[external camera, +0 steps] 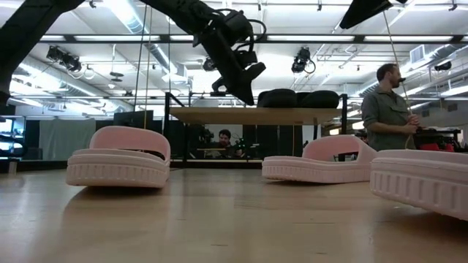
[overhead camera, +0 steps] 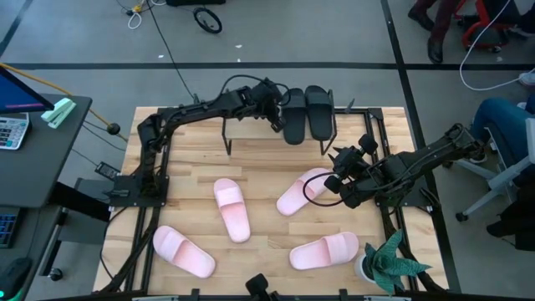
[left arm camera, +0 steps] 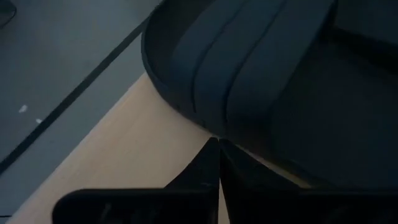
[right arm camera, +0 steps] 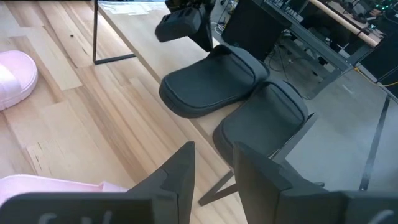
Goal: Pick and place slides into the shelf
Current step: Put the black slide on the shelf, then put the top right pink slide on the shelf
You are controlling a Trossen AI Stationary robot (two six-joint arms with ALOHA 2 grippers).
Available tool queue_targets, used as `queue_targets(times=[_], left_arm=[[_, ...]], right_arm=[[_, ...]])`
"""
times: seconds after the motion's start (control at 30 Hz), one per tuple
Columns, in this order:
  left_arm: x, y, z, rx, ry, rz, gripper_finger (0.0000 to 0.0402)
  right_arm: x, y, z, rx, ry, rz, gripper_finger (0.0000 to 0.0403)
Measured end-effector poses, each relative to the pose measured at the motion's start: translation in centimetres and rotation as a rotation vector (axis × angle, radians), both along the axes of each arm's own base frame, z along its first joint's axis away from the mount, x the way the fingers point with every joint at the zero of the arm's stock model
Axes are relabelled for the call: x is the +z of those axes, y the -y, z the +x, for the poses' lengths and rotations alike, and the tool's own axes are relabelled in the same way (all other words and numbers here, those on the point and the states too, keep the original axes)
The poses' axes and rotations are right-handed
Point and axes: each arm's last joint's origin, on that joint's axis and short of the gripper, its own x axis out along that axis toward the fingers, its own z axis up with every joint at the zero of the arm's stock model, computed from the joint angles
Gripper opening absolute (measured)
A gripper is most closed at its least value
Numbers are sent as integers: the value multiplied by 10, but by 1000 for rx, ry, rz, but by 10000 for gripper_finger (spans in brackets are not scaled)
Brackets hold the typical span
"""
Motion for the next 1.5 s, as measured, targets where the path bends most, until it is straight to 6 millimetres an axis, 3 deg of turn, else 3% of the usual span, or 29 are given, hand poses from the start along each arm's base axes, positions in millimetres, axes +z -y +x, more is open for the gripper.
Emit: queue_targets(times=[0.07, 0.2, 0.47, 0.57, 0.8, 0.97, 1.1, 1.23, 1.33, 1.5], left_arm=[[4, 1, -1, -21, -20, 16, 21], [35, 13, -7, -42, -12, 29, 8], [98, 70, -32, -213, -155, 20, 29], [104, 95, -39, -276, -243, -14, 38], [83, 153, -43, -650, -470, -77, 29], [50, 190, -32, -911, -461, -150, 10], [24, 220, -23, -1021, -417, -129, 4], [0, 244, -14, -1137, -333, -24, 11], [-13, 254, -6, -1233, -267, 160, 35], [-32, 260, 6, -1214, -142, 477, 88]], right_arm=[[0, 0, 0, -3, 6, 12, 114], [-1, -1, 0, -1, 5, 38, 114], [-18, 0, -1, 28, -91, 9, 114], [-21, 0, -2, 33, -110, -1, 114], [-22, 0, -2, 6, -71, 26, 114], [-22, 0, -1, -8, -46, 50, 114], [-22, -1, -1, -6, -47, 60, 114], [-22, -1, -1, -5, -47, 62, 114], [-22, -1, -1, -5, -47, 62, 114], [-22, -1, -1, -5, -47, 62, 114]])
